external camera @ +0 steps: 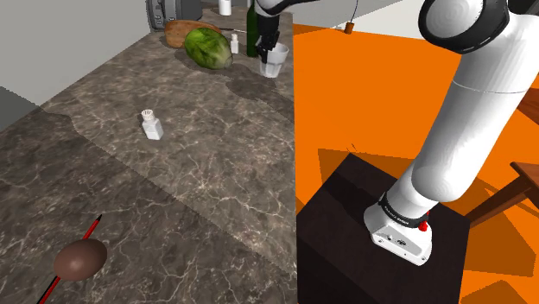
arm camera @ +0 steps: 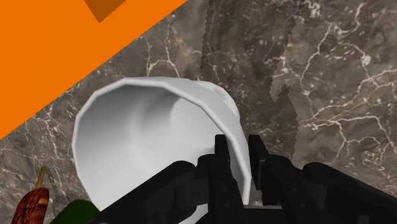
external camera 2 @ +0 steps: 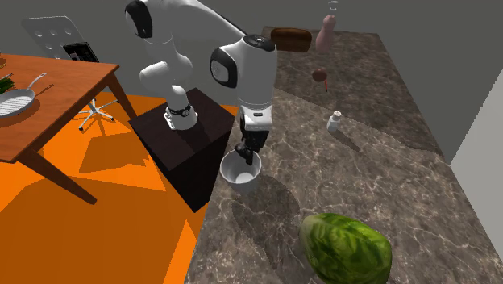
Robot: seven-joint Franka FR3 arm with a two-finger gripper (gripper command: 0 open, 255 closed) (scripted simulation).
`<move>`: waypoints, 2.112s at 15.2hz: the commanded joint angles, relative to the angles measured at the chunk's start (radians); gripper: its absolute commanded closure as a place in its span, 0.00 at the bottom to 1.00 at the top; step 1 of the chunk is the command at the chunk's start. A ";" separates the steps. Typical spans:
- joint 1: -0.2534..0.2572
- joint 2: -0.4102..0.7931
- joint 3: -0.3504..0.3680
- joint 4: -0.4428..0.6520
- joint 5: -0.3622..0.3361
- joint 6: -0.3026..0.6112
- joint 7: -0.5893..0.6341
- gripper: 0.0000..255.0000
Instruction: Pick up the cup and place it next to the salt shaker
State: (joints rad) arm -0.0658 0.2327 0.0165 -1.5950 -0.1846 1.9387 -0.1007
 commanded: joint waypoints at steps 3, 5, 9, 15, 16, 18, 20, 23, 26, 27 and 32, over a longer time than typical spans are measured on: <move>0.001 -0.003 0.001 0.053 0.003 -0.056 -0.009 1.00; 0.002 -0.003 0.001 0.081 0.005 -0.083 -0.013 1.00; 0.003 0.002 0.002 0.142 0.007 -0.138 -0.021 1.00; 0.005 0.019 0.002 0.246 0.009 -0.224 -0.035 1.00; 0.005 0.023 0.002 0.265 0.009 -0.239 -0.037 1.00; 0.006 0.028 0.002 0.289 0.009 -0.258 -0.039 1.00; 0.034 0.003 0.017 0.256 0.002 -0.257 0.004 1.00; 0.075 -0.025 0.041 0.219 -0.009 -0.261 0.070 1.00; 0.116 -0.044 0.066 0.197 -0.019 -0.269 0.136 1.00; 0.130 -0.048 0.075 0.192 -0.022 -0.273 0.158 1.00; 0.200 -0.051 0.120 0.192 -0.037 -0.299 0.269 1.00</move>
State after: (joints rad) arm 0.1199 0.1865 0.1272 -1.3987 -0.2186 1.6439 0.1445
